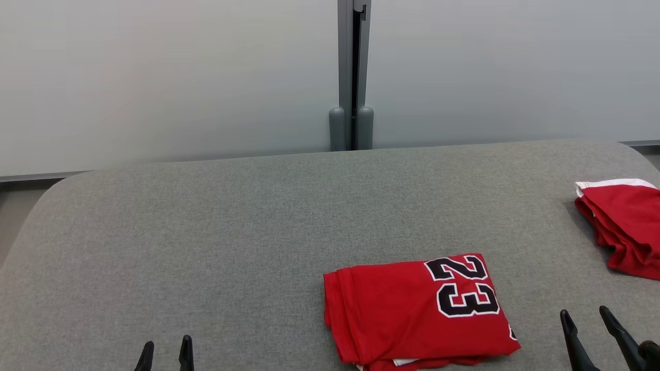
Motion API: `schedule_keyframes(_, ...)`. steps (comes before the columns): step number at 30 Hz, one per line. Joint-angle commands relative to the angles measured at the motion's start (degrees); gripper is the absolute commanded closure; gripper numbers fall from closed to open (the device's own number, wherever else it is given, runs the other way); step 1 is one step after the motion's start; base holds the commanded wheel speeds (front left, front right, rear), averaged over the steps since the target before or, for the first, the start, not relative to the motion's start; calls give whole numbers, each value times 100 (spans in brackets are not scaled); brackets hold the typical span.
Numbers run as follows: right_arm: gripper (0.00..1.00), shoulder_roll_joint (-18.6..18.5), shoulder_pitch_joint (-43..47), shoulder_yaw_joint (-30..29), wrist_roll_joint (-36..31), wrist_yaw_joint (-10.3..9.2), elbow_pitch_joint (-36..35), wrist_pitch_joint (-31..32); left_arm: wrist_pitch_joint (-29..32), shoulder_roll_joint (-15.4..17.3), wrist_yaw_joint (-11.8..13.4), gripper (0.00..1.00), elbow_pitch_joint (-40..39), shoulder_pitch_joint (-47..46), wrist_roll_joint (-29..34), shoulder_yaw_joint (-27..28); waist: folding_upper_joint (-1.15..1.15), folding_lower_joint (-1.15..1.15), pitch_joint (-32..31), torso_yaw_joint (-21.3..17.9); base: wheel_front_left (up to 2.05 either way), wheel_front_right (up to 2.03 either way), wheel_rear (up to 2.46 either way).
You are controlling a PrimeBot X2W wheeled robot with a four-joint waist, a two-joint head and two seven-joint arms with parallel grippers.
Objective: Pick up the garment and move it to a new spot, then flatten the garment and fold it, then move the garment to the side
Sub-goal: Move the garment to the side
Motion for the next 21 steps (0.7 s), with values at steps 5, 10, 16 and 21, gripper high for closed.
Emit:
schedule_keyframes(5, 0, 103, -184, -28, 216, 0, -253, -25, -25, 20, -26, 0, -42, -27, 42, 30, 0, 0, 49, 36, 0, 0, 0)
schedule_keyframes(10, 0, 98, -552, 384, 978, 0, -198, 443, -25, 19, -36, 0, -65, -95, 67, -11, 0, 0, 163, 50, 0, 0, 0)
schedule_keyframes(16, 0, -234, -1213, 1048, 1847, 0, -13, 2397, -25, 23, -59, 0, -10, -214, 113, -111, 0, 0, 368, 178, 0, 0, 0)
schedule_keyframes(21, 0, -314, -1592, 1199, 1891, 1, 364, 3321, -25, 20, -83, 0, 32, -336, 123, -140, 0, 0, 573, 315, 0, 0, 0)
